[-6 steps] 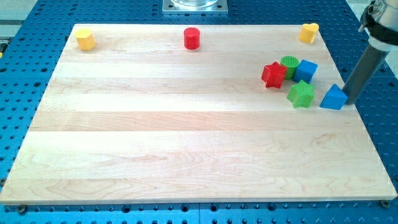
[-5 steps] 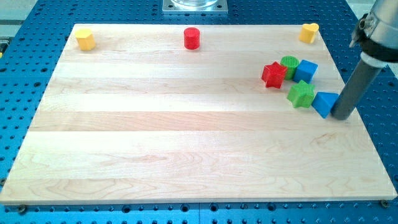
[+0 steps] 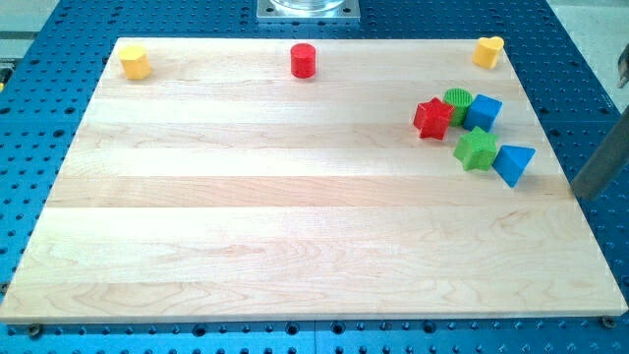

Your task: Slightly move the green circle into the red star

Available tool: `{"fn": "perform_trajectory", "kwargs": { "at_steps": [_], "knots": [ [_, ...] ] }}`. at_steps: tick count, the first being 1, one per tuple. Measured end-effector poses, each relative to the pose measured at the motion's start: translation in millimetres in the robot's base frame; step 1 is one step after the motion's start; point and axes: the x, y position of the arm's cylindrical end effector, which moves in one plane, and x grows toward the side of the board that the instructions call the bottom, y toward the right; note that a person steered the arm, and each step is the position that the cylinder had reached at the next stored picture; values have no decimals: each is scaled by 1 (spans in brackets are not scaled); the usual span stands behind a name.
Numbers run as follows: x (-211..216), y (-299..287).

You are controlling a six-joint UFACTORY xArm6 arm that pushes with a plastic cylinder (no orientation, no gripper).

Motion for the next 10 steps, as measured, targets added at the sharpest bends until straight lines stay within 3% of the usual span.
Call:
{"fn": "perform_trajectory", "kwargs": {
  "at_steps": [2, 4, 6, 8, 10],
  "knots": [
    [-26, -32],
    [-113, -28],
    [-147, -55],
    [-152, -138],
    [-187, -138]
  ]
}}
